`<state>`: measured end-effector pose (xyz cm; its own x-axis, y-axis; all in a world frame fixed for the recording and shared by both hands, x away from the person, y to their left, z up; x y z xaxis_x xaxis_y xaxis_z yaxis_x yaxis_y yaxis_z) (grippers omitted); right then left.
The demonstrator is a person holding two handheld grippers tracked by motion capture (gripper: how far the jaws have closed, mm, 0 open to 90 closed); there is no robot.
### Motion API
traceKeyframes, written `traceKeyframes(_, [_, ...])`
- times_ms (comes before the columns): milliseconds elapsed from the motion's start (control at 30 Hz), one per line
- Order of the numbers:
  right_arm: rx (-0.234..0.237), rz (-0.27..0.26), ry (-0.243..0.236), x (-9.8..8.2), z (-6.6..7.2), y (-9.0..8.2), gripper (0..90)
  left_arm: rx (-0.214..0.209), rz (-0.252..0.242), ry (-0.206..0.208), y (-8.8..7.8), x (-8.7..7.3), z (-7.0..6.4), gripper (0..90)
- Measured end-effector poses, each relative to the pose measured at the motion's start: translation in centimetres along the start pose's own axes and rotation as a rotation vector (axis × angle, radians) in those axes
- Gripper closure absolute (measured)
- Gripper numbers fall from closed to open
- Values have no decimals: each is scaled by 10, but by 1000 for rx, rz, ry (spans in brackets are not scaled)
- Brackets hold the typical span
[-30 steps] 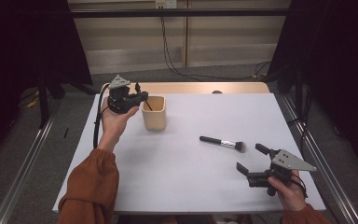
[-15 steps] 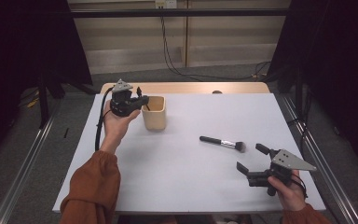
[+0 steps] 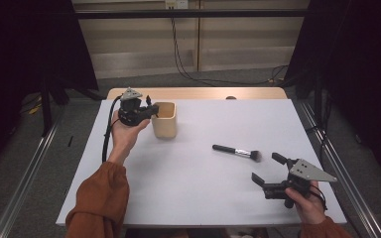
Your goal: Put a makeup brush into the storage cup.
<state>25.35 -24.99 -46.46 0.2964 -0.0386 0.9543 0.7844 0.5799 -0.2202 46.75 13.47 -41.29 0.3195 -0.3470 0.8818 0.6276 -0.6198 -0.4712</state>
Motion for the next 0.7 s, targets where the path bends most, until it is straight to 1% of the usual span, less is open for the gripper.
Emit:
traceKeyframes(133, [-4, 1, 0, 0, -1, 0, 0, -4, 3, -4, 0, -4, 1, 848])
traceKeyframes(167, [-3, 2, 0, 0, -1, 0, 0, 0, 2, -6, 1, -4, 1, 846])
traceKeyframes(233, [-2, 3, -2, 0, 0, 1, 0, -2, -1, -13, 1, -5, 2, 820])
traceKeyframes(333, [0, 2, -1, 0, 0, 0, 0, 9, 7, -16, 2, -6, 2, 738])
traceKeyframes(367, [-2, 1, 2, 0, 0, 0, 0, 15, 12, -15, 2, -7, 2, 688])
traceKeyframes(400, [-2, 2, 4, 0, -1, 0, 0, 15, 14, -11, 1, -8, 2, 656])
traceKeyframes(433, [-2, 0, 4, 0, -1, 0, 0, 20, 10, -10, 1, -8, 2, 635])
traceKeyframes(500, [-2, 2, 3, 0, -1, 0, 0, 27, 9, -14, 1, -8, 3, 554])
traceKeyframes(533, [-2, 2, 2, 0, -1, 0, 0, 30, 3, -18, 1, -7, 3, 533])
traceKeyframes(600, [0, 2, 0, 0, 0, 0, 0, 38, -1, -16, 0, -7, 4, 435])
traceKeyframes(633, [1, 1, 0, 0, 0, 0, 0, 38, -6, -21, -1, -7, 4, 394])
traceKeyframes(700, [0, -1, 2, 0, 0, 0, 0, 50, -13, -16, -4, -7, 5, 324])
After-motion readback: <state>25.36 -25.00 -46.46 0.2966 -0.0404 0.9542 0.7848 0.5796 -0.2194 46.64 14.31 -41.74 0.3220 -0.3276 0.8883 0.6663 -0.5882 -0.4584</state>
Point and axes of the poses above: each handheld gripper's, and its own axes: y roughly forward along the jaws, x roughly out of its top, z roughly to its left, the point moved 5 cm from there along y, roughly forward along the jaws, and after that the axes turned 9 degrees about y, right-handed, at the moved point
